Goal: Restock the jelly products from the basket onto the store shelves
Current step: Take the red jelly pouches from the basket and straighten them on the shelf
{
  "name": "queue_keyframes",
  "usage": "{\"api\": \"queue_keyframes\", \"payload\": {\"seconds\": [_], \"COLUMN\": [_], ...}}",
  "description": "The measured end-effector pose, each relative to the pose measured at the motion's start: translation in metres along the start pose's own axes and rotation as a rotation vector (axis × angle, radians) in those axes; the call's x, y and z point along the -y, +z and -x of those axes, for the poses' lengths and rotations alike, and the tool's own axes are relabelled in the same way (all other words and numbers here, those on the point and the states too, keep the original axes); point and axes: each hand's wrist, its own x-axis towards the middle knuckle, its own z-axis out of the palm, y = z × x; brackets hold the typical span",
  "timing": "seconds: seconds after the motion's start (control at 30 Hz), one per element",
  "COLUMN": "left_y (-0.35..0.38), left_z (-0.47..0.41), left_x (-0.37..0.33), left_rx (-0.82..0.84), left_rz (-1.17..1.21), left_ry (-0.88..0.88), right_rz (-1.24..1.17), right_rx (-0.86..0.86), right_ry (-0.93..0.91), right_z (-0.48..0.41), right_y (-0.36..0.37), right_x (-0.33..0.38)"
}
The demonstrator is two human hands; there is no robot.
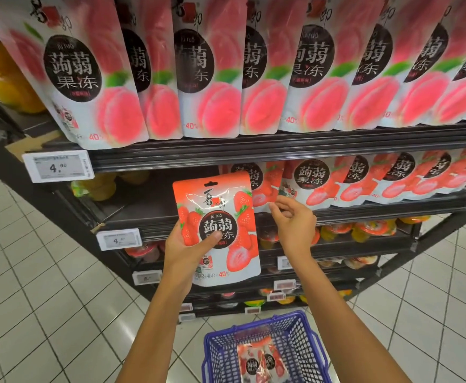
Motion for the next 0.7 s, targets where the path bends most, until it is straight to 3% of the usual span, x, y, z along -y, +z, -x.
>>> {"api": "queue_keyframes", "payload": {"seconds": [0.7], "left_y": [0.008], "left_z": [0.007], "left_x": [-0.015], "left_rx": [0.015], "left_rz": [-0.036], "left_ry": [0.029], "right_rz": [0.016], "right_rx": [-0.144], "right_ry": [0.156], "right_z": [-0.002], "right_y": [-0.018], "right_x": [-0.009]}}
